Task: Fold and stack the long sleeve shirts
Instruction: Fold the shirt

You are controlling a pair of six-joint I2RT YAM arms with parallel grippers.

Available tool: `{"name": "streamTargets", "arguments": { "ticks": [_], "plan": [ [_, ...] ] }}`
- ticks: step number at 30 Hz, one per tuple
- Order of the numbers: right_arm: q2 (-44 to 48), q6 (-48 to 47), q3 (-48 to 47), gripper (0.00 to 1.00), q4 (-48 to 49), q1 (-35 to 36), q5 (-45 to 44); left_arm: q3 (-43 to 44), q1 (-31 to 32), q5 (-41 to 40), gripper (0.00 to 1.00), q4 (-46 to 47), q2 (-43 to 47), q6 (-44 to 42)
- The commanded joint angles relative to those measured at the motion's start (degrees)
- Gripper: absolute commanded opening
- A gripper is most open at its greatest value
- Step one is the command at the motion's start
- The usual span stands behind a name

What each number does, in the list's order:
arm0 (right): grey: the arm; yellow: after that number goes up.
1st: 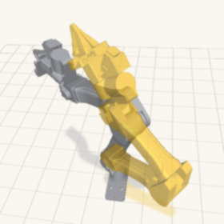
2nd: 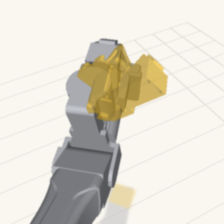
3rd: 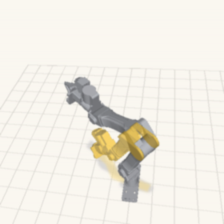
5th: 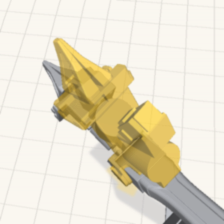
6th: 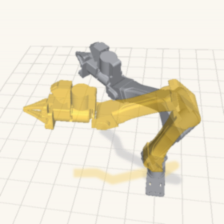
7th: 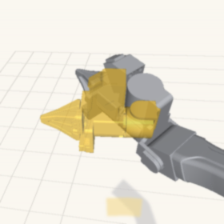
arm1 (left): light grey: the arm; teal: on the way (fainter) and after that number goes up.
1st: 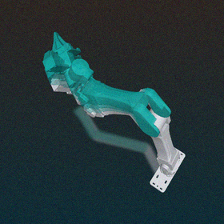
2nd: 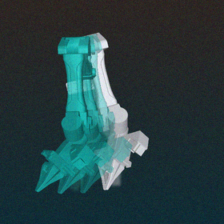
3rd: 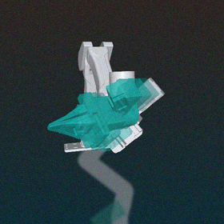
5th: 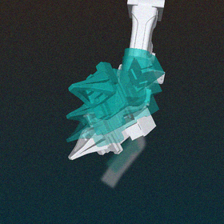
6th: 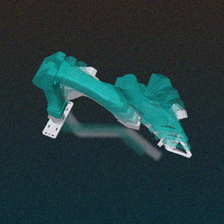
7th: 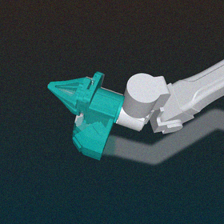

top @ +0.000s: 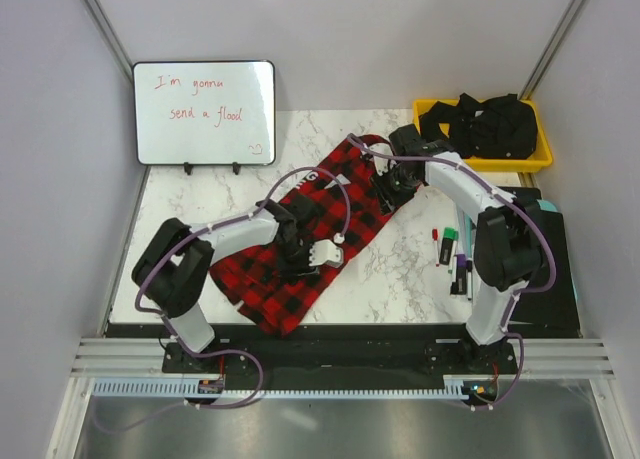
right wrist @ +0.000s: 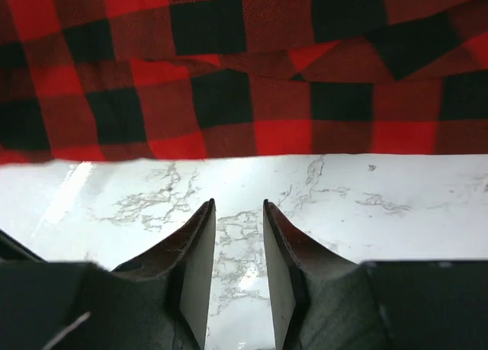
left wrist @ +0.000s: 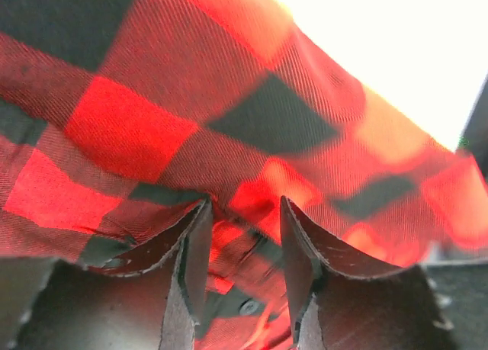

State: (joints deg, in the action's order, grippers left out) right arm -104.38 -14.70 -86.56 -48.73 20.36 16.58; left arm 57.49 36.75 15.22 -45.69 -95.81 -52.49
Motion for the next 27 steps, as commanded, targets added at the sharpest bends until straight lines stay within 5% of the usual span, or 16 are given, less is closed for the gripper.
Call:
{"name": "streamTargets", "arguments": {
  "ticks": [1,5,10,11,15,20,25,27],
  "plan": [
    [-3.98,0.9,1.67,0.38,7.84,-0.41,-1.81,9.8,0.44,15.33,0.47,-7.55,-1.58,10.74],
    [-14.68,1.69,-7.9,0.37,9.09,-0.41,-4.09,13.08,-8.52,30.71,0.59,-10.56,10.77,10.83],
    [-23.84,-0.32,-17.75,0.33,8.83,-0.32,-7.43,12.73,-21.1,34.61,0.79,-10.65,22.23,10.3],
    [-25.77,-1.64,-20.11,0.32,8.83,-0.23,-7.35,12.56,-21.98,34.09,0.99,-10.47,23.64,10.56],
    [-32.44,-11.12,-26.61,0.32,11.56,1.7,-12.96,10.54,-23.21,27.33,0.99,-5.48,29.44,15.12],
    [-43.01,-19.03,-46.93,0.32,8.82,6.26,-16.22,2.64,-25.06,24.93,0.99,2.61,33.84,23.29],
    [-34.25,-18.36,-42.32,0.35,13.74,7.33,-17.11,-0.37,-25.06,21.51,0.99,1.95,26.84,21.06],
    [-25.64,-16.51,-37.04,0.38,14.71,6.45,-13.78,1.82,-24.45,22.31,0.88,-1.23,19.19,15.34]
  ]
}}
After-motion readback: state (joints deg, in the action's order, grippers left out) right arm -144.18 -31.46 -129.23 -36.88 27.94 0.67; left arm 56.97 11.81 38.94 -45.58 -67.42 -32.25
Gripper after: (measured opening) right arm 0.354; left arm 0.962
